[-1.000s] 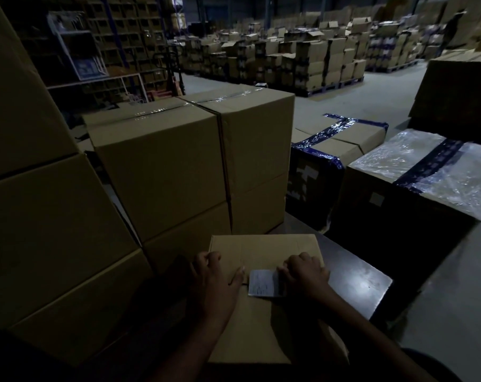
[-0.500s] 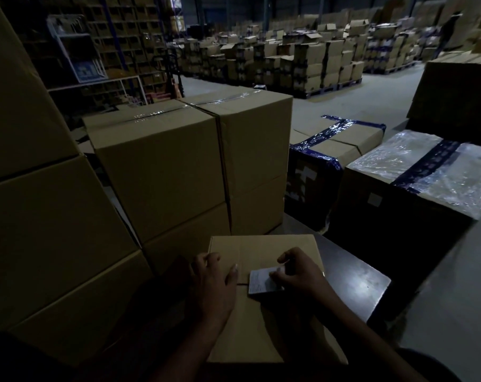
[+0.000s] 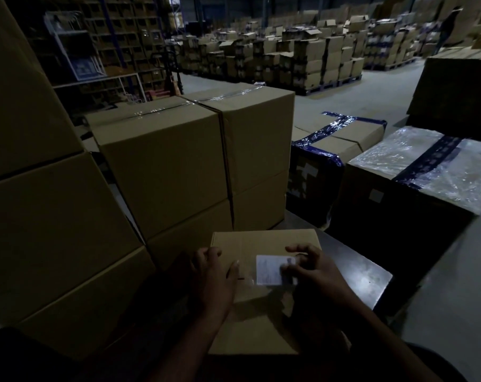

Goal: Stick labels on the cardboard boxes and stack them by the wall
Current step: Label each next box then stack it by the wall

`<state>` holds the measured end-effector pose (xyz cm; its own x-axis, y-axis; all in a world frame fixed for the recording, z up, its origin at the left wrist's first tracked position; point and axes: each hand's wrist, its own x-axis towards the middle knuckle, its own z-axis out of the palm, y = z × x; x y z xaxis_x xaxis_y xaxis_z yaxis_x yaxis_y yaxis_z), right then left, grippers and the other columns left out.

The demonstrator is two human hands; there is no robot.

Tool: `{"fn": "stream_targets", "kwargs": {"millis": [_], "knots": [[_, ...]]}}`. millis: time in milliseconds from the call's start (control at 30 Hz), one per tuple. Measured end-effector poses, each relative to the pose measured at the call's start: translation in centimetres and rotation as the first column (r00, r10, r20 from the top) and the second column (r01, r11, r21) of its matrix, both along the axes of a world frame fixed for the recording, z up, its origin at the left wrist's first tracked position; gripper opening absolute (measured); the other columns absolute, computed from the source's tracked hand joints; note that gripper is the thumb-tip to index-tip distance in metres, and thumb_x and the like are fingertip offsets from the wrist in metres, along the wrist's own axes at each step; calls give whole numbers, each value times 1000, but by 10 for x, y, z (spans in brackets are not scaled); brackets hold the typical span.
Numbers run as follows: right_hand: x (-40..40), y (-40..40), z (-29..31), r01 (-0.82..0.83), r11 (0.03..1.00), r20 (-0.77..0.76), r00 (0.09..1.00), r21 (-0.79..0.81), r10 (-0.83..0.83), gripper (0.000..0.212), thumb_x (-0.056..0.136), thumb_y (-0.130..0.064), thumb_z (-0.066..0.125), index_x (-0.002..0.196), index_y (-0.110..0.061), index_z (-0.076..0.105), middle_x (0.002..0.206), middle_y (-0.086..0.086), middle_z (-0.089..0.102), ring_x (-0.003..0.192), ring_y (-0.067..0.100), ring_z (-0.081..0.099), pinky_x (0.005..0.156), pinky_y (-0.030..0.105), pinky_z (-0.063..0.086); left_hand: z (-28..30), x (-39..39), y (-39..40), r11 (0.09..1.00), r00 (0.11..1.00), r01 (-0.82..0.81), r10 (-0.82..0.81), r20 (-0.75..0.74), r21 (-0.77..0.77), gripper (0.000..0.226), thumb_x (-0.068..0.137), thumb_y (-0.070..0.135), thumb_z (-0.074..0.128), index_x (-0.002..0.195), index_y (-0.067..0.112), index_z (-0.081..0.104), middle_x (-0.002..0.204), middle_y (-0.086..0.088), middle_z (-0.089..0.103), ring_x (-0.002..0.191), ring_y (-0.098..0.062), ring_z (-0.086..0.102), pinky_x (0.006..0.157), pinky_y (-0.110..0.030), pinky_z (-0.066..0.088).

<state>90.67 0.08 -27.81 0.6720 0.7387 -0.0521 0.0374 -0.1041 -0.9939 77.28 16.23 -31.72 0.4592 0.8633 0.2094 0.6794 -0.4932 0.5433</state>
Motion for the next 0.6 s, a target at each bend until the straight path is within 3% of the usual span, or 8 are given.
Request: {"fn": "stream_targets", "kwargs": {"millis": [167,267,467,600], "knots": [[-4,-11,-5,1,997,190,982,-81,15,42,78,-11,76,114,-19,58,76,-1,67,74,10,69,62,23,55,0,0,-2,1000,999,24,-24,25,15,43,90,46,63,124,21,51,135,-3,35,120,-20,34,88,-28,31],[-9,-19,-8,78,995,253,965,-60,-61,31,79,-15,76,107,-22,63,90,-2,68,80,6,68,66,23,56,-3,0,-2,1000,999,22,-23,44,20,43,87,43,68,120,19,55,132,-5,39,120,-23,35,92,-34,36],[-22,-63,-10,315,949,141,940,-19,-310,23,84,-2,69,103,-15,64,102,-4,67,85,-7,64,62,14,52,1,3,-15,973,985,105,-130,114,206,42,74,28,83,109,16,62,117,-8,52,110,-27,42,88,-46,44],[-21,-108,-23,537,842,12,843,-54,-538,27,78,6,69,99,-11,66,92,6,67,75,10,65,56,15,50,17,18,-64,953,952,254,-276,134,165,36,80,34,75,111,27,59,115,0,54,112,-23,46,81,-42,47]]}}
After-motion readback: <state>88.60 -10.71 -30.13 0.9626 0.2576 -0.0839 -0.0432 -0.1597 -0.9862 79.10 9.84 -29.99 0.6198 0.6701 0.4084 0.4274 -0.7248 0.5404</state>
